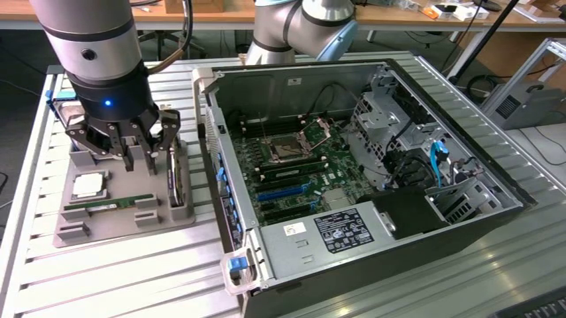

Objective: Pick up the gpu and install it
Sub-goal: 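Pick up the gpu and move the gpu toward the slot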

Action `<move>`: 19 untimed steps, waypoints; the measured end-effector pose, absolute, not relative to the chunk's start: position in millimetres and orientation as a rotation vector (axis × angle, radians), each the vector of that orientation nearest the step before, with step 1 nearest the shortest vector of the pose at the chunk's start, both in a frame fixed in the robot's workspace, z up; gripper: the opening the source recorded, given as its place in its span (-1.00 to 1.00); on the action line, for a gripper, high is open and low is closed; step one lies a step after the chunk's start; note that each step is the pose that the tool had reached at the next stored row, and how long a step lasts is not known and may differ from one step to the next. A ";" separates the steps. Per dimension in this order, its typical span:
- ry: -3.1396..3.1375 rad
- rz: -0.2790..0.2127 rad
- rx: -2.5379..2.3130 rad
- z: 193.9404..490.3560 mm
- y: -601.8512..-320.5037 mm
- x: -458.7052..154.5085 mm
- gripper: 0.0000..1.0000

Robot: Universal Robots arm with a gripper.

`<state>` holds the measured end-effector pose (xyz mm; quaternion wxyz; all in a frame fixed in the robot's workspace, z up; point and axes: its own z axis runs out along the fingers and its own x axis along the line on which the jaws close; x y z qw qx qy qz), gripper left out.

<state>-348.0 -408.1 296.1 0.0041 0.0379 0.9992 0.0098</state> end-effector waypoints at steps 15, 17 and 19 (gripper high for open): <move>3.131 0.029 0.119 292.5 -408.6 -347.9 -0.28; 3.131 0.029 0.119 292.0 -408.6 -347.9 -0.28; 3.131 0.028 0.119 291.6 -408.6 -348.0 -0.28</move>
